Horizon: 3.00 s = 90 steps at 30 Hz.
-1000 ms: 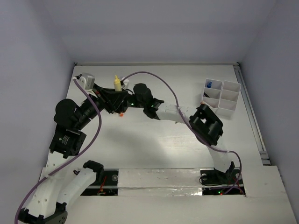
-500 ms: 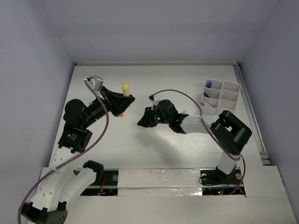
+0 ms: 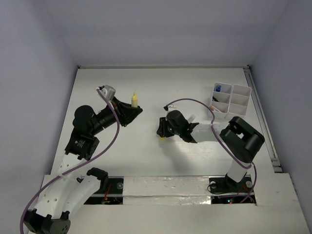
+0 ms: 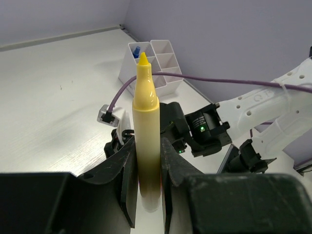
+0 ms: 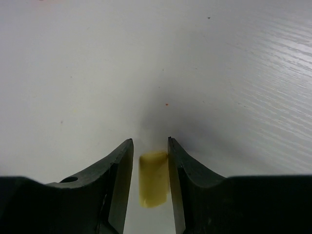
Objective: Sort the stationery into containers
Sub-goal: Close the pen cap on the pen.
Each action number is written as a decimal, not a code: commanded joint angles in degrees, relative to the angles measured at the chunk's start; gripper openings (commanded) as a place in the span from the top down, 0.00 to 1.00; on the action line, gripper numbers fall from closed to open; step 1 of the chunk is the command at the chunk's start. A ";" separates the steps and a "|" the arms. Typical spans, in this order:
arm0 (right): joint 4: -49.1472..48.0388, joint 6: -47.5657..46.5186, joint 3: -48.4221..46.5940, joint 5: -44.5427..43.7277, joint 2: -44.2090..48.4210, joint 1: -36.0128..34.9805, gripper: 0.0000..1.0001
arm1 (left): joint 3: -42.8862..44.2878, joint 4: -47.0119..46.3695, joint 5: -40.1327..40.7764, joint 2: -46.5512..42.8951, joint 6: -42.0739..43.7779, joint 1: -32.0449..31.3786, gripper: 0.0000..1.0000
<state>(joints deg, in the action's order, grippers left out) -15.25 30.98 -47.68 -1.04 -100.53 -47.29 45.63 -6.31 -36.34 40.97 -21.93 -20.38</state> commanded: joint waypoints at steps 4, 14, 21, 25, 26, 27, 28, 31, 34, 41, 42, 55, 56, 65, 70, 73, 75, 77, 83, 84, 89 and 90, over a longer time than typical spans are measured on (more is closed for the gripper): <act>4.69 -3.82 -1.89 -5.73 1.48 -0.17 0.51 | -2.12 -0.46 0.83 -1.95 4.27 0.43 1.00; 20.93 -8.92 -8.12 -5.04 4.20 -0.17 0.41 | -4.50 1.03 4.17 -3.62 6.72 0.43 1.00; 25.52 -7.78 -12.96 -0.98 2.36 -0.70 0.42 | -4.67 2.44 5.40 -4.93 7.87 0.43 1.00; 30.88 -8.39 -17.26 -1.77 -0.19 -1.23 0.47 | -4.67 2.70 5.31 -5.20 8.05 0.43 1.00; 32.19 -8.57 -18.31 -2.21 -1.50 -1.75 0.47 | -4.67 2.88 5.31 -5.29 8.13 0.43 1.00; 34.91 -9.18 -20.33 -3.78 -2.21 -1.76 0.48 | -4.67 2.88 5.22 -5.46 8.13 0.43 1.00; 36.50 -9.45 -21.39 -4.75 -2.91 -2.45 0.48 | -4.76 3.05 5.31 -5.46 8.13 0.43 1.00; 41.33 -10.15 -24.99 -8.62 -5.46 -3.95 0.48 | -4.76 3.14 5.92 -6.25 8.31 0.43 1.00; 43.89 -10.07 -27.28 -10.12 -7.22 -5.00 0.48 | -4.67 3.67 7.06 -6.87 8.40 0.96 1.00; 48.38 -9.45 -30.71 -13.82 -10.47 -6.14 0.48 | -4.49 4.02 7.51 -8.10 8.57 0.96 1.00; 48.47 -9.27 -30.89 -13.90 -10.82 -6.15 0.48 | -4.58 4.02 7.51 -8.19 8.57 0.96 1.00; 51.46 -9.01 -34.06 -17.24 -13.29 -6.15 0.86 | -4.76 3.93 7.25 -8.45 8.57 0.96 1.00; 50.93 -9.10 -33.27 -17.68 -12.50 -6.15 0.89 | -4.76 3.93 7.33 -8.28 8.49 0.96 1.00; 27.32 -10.68 -26.77 -0.05 6.45 2.27 1.00 | -4.50 0.60 4.17 -3.54 6.03 0.96 1.00; 5.64 -5.59 -23.86 17.89 13.69 8.78 1.00 | -2.65 -4.14 0.40 0.77 1.91 0.96 1.00; -3.70 -2.42 -24.21 24.32 15.89 11.77 1.00 | -0.90 -7.21 -1.45 3.67 0.14 0.96 1.00; -7.59 1.42 -24.65 29.56 15.81 14.31 1.00 | -0.19 -9.24 -2.59 5.77 -1.97 0.96 1.00; -15.75 5.65 -24.22 33.89 15.10 16.25 1.00 | -0.10 -12.23 -4.26 7.27 -3.89 0.96 1.00; -43.61 27.00 -22.37 47.96 6.85 21.54 1.00 | -0.54 -22.06 -12.17 14.83 -9.70 1.65 1.00; -46.60 31.38 -22.98 49.19 5.62 21.54 1.00 | -0.28 -23.04 -13.40 16.67 -11.53 1.66 1.00; -59.11 38.89 -25.09 49.91 0.69 21.54 1.00 | 1.76 -29.00 -18.76 20.72 -16.02 2.19 1.00; -59.37 39.15 -25.53 49.64 -0.01 21.54 1.00 | 1.14 -31.38 -19.29 21.42 -17.60 2.19 1.00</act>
<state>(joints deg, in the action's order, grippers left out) -60.60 62.74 -71.24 45.41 -100.86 -25.32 44.42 -26.61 -49.80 62.26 -34.28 -18.50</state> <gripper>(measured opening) 0.297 0.152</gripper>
